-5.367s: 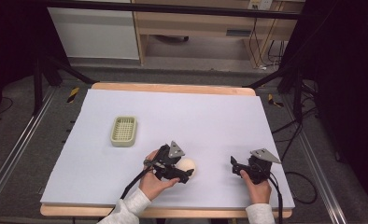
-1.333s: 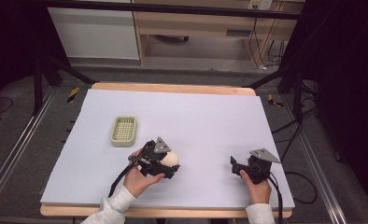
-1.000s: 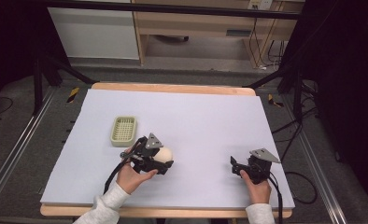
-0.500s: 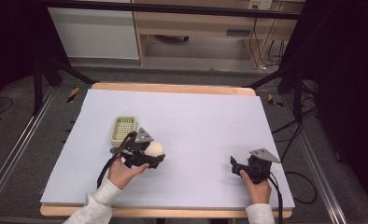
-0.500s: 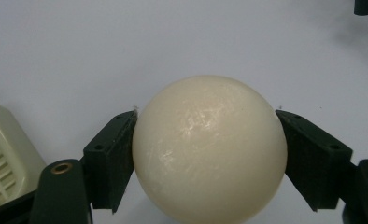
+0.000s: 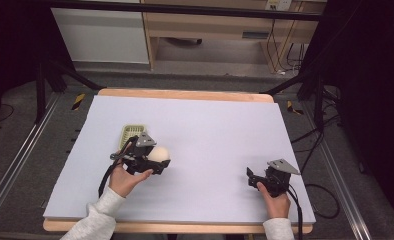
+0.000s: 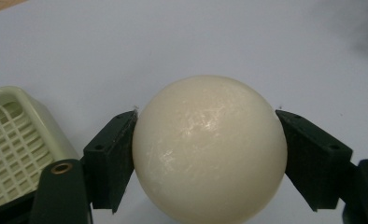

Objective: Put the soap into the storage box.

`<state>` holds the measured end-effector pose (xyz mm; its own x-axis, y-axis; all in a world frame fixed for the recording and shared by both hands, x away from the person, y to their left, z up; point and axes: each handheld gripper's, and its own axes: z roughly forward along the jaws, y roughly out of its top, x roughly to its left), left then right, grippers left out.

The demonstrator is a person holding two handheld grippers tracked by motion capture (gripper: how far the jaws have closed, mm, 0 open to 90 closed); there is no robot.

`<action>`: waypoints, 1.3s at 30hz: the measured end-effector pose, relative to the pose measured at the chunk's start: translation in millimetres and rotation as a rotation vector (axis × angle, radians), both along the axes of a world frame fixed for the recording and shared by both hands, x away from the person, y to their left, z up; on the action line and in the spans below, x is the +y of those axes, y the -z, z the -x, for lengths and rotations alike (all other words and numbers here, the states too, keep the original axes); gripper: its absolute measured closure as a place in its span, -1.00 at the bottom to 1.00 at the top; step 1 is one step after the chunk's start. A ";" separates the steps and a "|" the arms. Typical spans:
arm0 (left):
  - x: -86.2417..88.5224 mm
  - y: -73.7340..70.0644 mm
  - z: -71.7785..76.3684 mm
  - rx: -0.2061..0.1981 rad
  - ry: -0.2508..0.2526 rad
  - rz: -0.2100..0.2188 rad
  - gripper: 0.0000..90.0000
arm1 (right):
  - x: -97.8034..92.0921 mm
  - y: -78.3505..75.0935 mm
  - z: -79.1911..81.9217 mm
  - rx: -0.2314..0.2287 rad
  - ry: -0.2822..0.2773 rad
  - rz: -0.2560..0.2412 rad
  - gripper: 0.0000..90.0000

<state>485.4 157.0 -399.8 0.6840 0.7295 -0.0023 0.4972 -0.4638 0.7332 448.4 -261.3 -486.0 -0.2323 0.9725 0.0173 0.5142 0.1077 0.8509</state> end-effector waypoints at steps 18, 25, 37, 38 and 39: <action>22.6 -6.9 -17.1 -0.006 -0.066 0.005 -0.46 | 0.0 0.1 -0.2 -0.002 -0.001 0.005 -0.89; 30.4 -8.7 -27.7 -0.002 -0.104 0.018 -0.46 | 0.0 0.1 -0.2 -0.001 -0.002 0.003 -0.89; 41.3 -8.7 -43.4 0.000 -0.152 0.021 -0.46 | 0.1 0.0 -0.1 0.001 -0.002 0.001 -0.89; 41.9 -8.3 -44.4 0.000 -0.156 0.022 -0.46 | 0.0 0.1 -0.2 -0.001 -0.002 0.003 -0.89; 43.6 -7.8 -46.4 0.003 -0.160 0.018 -0.46 | -0.1 0.1 -0.2 -0.001 -0.002 0.004 -0.89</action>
